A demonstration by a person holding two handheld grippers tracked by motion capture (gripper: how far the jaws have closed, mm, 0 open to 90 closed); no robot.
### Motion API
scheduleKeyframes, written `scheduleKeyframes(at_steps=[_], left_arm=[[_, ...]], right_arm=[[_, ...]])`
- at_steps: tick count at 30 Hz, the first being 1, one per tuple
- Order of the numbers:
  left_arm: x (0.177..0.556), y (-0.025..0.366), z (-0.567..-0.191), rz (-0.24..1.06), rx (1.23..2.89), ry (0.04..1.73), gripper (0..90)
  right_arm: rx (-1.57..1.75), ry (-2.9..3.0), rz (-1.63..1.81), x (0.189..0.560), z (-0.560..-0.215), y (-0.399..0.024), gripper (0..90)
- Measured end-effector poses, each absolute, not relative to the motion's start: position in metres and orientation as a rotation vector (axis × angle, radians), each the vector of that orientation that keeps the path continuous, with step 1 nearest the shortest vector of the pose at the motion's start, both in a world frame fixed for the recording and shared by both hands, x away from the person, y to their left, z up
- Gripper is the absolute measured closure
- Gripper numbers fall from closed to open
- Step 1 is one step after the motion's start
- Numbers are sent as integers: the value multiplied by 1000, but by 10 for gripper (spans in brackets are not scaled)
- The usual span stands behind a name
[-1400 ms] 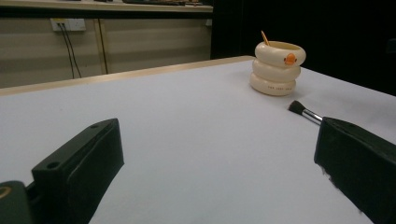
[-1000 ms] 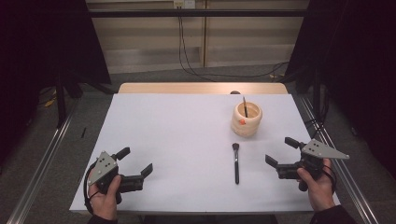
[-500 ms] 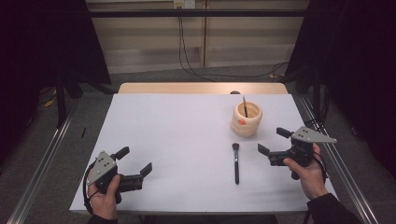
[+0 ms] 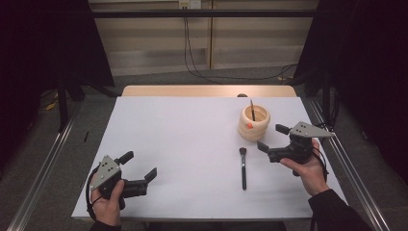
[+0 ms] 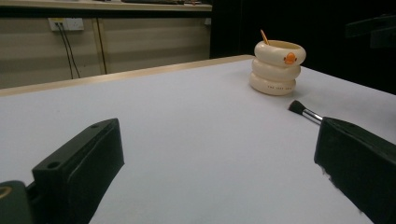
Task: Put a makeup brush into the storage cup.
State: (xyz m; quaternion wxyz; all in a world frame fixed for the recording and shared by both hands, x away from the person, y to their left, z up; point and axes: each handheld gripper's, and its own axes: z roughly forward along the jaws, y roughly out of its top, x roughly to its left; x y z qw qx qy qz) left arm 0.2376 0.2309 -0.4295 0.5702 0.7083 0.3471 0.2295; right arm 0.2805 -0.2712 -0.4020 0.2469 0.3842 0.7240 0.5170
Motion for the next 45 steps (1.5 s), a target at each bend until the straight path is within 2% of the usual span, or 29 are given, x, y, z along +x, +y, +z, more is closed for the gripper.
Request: scheduleKeyframes(at_steps=[23, 41, 45], left_arm=[[238, 228, -430, 543, 1665, 819, 15], [239, 229, -430, 544, 1665, 818, 15], [239, 229, -430, 551, 1674, 814, 16]], right_arm=[[1112, 2174, 1271, 305, -405, -248, 94], [1295, 2458, 1102, 318, -420, -238, 279], [1304, 2487, 1050, 321, -425, -235, 362]])
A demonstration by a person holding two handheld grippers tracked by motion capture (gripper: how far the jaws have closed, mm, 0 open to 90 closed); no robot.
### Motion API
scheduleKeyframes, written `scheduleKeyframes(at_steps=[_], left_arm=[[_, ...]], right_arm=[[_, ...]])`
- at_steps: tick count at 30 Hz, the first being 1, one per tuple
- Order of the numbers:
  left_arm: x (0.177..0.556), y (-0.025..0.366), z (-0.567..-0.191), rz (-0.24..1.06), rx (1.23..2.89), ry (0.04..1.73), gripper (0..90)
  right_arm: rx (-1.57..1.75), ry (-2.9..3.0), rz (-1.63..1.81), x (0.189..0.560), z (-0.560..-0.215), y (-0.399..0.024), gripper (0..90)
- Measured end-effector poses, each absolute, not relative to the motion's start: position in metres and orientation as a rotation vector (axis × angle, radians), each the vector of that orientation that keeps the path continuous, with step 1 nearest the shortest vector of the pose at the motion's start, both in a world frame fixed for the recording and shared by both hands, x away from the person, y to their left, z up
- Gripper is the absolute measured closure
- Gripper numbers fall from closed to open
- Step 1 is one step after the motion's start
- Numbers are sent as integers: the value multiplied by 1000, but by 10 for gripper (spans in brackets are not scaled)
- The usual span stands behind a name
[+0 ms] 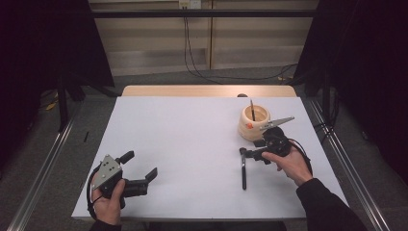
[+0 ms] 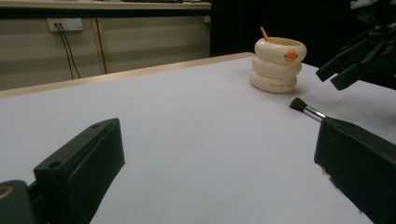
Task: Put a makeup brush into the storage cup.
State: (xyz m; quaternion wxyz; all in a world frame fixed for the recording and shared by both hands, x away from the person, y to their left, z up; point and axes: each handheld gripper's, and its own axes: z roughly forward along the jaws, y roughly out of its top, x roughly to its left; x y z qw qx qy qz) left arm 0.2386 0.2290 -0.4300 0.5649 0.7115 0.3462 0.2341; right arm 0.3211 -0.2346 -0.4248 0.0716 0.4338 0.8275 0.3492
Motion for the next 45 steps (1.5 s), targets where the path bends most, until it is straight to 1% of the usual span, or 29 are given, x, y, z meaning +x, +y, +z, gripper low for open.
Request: scheduleKeyframes(at_steps=[3, 4, 10, 18, 22, 25, 35, 45], left_arm=[[239, 229, -430, 550, 1674, 812, 17], [239, 229, -430, 545, 1671, 810, 17], [239, 229, -430, 551, 1675, 813, 16], [240, 229, -430, 537, 1670, 812, 16], [239, 229, -430, 544, 1680, 807, 16], [239, 229, -430, 548, 1675, 810, 16], [239, 229, -430, 544, 1676, 809, 16], [240, 228, -431, 547, 1678, 815, 14]], right_arm=[[1305, 2488, 1016, 321, -426, -234, 371], [1332, 2489, 1018, 321, -431, -231, 390], [1326, 2555, 971, 324, -436, -225, 400], [1398, 2624, 855, 329, -440, -222, 415], [1419, 2652, 856, 330, -439, -220, 421], [1421, 2674, 845, 330, -441, -218, 450], [1469, 2722, 710, 336, -443, -210, 490], [1496, 2740, 641, 339, -445, -204, 482]])
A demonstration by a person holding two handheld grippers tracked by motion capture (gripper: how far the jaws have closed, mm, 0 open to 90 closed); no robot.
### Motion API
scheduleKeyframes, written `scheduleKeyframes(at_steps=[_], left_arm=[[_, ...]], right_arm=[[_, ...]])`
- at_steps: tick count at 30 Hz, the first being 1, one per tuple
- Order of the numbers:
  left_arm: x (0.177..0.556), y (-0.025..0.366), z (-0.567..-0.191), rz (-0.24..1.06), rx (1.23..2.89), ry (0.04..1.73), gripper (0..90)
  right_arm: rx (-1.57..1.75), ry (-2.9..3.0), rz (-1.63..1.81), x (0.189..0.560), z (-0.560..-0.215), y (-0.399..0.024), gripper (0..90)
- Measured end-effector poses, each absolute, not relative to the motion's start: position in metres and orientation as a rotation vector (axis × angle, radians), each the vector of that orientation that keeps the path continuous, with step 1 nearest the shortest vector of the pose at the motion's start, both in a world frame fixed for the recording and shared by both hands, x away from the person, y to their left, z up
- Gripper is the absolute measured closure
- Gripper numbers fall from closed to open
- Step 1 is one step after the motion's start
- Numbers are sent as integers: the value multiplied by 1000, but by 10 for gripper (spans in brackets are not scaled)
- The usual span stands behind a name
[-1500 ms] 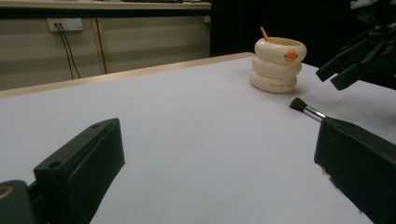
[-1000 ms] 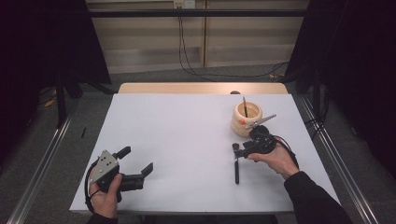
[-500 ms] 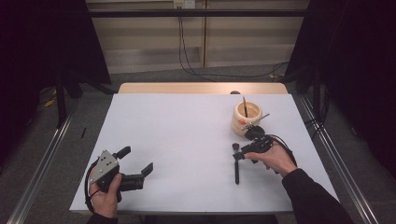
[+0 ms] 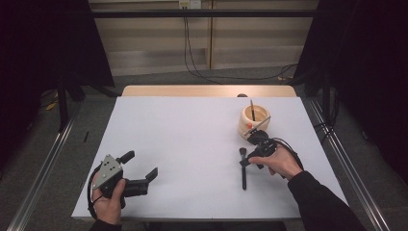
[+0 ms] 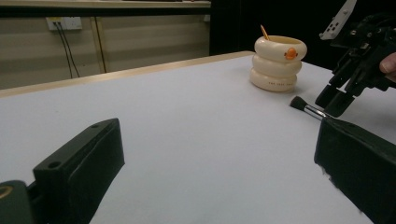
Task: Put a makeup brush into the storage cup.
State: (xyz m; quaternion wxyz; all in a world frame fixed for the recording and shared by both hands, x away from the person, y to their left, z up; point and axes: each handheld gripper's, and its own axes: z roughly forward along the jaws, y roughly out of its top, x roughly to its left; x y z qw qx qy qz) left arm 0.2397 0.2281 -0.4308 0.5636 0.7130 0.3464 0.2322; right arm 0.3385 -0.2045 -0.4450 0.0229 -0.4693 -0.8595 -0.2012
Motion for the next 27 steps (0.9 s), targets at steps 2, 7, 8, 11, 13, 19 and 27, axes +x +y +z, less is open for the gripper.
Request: scheduleKeyframes(at_steps=[2, 7, 8, 11, 13, 19, 27], left_arm=[[240, 229, -431, 544, 1677, 813, 14], [240, 229, -431, 545, 1676, 817, 14], [240, 229, -431, 545, 1677, 816, 14], [240, 228, -431, 544, 1678, 817, 14], [240, 228, -431, 544, 1686, 812, 14], [240, 227, -432, 538, 1684, 812, 14], [240, 227, -432, 540, 1686, 817, 13]], right_arm=[[-1446, -2675, -611, 340, -444, -203, 502], [-1466, -2635, -580, 342, -442, -201, 508], [-1477, -2634, -571, 342, -442, -200, 520], [-1482, -2627, -566, 344, -444, -199, 537], [-1480, -2629, -529, 345, -445, -197, 539], [-1513, -2613, -496, 349, -450, -198, 544], [-1539, -2594, -453, 356, -452, -203, 691]])
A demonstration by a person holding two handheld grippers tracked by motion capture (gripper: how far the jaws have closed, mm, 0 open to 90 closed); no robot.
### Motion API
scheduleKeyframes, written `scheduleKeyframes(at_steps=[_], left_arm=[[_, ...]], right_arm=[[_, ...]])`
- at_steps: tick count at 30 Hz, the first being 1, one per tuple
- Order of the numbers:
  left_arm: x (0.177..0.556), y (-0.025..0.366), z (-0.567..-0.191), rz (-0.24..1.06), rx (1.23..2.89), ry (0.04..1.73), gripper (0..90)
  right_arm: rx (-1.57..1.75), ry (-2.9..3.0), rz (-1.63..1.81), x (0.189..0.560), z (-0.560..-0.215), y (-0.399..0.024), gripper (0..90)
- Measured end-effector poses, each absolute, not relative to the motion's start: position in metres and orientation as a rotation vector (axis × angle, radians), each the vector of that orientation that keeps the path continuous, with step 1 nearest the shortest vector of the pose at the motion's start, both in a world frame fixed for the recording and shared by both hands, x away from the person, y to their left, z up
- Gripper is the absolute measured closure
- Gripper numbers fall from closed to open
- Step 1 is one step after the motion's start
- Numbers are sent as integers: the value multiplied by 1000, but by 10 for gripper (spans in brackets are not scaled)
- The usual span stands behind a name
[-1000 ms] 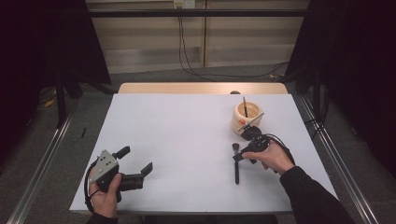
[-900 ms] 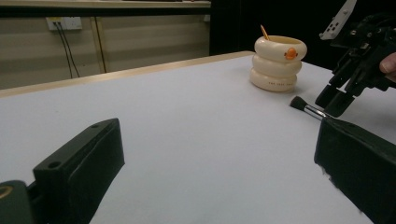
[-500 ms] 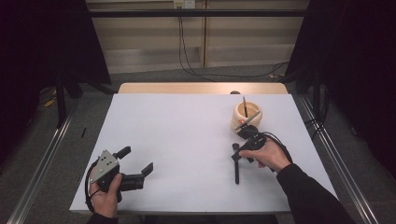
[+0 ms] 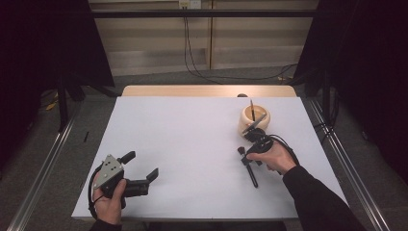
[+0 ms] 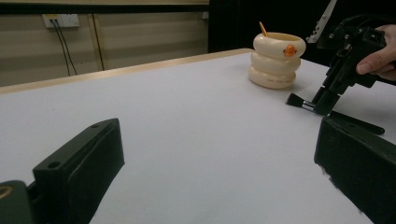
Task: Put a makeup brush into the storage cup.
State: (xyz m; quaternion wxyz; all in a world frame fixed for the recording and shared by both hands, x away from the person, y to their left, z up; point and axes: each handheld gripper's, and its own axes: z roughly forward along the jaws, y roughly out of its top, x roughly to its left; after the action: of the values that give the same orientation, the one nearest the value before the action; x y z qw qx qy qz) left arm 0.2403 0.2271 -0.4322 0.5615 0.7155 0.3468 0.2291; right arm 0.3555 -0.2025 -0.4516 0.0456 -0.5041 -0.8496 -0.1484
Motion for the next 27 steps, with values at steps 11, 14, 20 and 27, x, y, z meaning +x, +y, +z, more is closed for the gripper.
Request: scheduleKeyframes(at_steps=[11, 14, 20, 27], left_arm=[[241, 228, -433, 540, 1692, 824, 12], [241, 229, -433, 536, 1686, 833, 11], [242, 228, -434, 516, 1692, 822, 11], [242, 228, -433, 528, 1687, 831, 11]], right_arm=[[-1539, -2660, -419, 353, -451, -198, 769], [-1532, -2668, -428, 351, -452, -199, 771], [-1510, -2678, -439, 352, -452, -200, 776], [-1506, -2691, -432, 351, -451, -200, 782]])
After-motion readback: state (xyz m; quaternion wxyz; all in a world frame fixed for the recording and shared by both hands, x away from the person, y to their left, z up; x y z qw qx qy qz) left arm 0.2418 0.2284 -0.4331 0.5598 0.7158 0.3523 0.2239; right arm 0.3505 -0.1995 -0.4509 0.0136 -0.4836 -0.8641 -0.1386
